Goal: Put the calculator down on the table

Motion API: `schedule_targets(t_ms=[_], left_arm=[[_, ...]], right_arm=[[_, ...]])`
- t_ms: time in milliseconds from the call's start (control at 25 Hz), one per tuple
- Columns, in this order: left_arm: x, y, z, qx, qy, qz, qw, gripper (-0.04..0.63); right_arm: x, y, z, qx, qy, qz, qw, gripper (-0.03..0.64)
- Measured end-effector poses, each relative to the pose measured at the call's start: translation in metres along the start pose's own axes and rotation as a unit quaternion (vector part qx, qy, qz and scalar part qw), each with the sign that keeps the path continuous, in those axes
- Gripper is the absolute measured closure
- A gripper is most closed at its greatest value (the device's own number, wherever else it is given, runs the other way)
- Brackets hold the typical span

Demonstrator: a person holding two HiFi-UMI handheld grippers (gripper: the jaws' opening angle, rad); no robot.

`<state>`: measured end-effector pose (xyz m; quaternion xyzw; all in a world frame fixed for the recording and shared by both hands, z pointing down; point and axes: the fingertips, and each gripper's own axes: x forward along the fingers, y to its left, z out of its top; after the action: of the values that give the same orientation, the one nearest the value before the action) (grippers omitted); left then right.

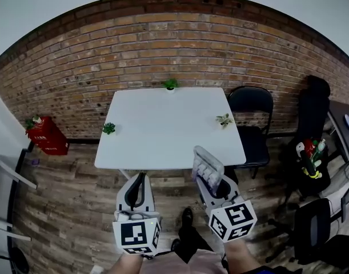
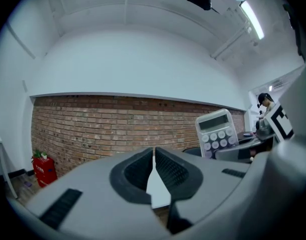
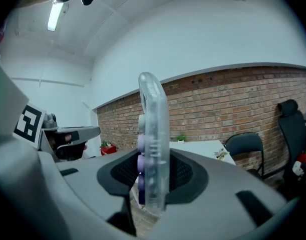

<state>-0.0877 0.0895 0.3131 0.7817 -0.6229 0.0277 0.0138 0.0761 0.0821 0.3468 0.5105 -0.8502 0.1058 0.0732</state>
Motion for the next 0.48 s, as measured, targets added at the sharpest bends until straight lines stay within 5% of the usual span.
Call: schedule_targets(t_ms=[480], left_arm=[[0.133,-0.005,-0.026,0.020,0.039,-0.023,0.9987,0.571]], right_arm=[[0.097,-0.089,-0.001,0.037,0.010,-0.020,0.999,0.480]])
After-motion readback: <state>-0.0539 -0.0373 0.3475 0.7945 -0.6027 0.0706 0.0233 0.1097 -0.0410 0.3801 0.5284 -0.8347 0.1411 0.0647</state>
